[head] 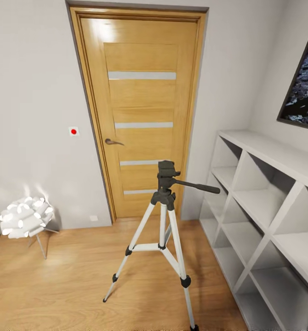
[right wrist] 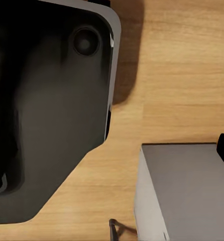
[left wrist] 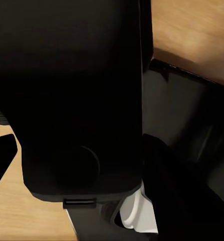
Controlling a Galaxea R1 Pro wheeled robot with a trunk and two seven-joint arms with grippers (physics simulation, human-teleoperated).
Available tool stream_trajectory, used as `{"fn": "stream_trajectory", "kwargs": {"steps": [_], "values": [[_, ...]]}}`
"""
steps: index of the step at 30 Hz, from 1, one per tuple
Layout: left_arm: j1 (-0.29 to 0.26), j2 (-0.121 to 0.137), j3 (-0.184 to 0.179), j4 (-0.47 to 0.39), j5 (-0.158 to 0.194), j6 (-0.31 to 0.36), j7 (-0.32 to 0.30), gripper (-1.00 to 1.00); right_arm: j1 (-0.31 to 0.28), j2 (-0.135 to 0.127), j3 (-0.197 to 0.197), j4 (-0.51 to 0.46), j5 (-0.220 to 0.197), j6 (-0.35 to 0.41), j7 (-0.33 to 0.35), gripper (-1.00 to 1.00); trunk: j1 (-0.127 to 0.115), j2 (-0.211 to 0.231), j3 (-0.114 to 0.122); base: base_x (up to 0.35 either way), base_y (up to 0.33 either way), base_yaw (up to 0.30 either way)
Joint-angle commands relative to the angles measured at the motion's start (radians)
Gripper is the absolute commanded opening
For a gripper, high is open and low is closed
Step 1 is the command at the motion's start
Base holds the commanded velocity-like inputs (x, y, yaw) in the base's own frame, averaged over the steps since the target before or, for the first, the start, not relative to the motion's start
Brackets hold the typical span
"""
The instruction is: Attach the digital camera to the camera tripod in the bedroom.
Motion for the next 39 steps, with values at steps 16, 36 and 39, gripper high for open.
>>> {"fn": "stream_trajectory", "kwargs": {"steps": [16,36,39], "values": [[-0.001,0.000,-0.009,0.001,0.009,-0.050,-0.003,-1.00,-0.001,-0.001,-0.008,0.000,0.012,-0.001,0.001,1.00,0.000,-0.002,-0.028,0.000,0.000,0.000],[-0.001,-0.002,-0.010,0.000,0.007,-0.053,-0.003,-1.00,-0.001,-0.002,-0.008,0.000,0.014,-0.002,0.001,1.00,0.000,-0.002,-0.060,0.000,0.000,0.000],[-0.001,-0.002,-0.010,0.000,0.006,-0.053,-0.003,-1.00,-0.001,-0.001,-0.008,0.000,0.014,-0.002,0.002,1.00,0.000,-0.002,-0.065,0.000,0.000,0.000]]}}
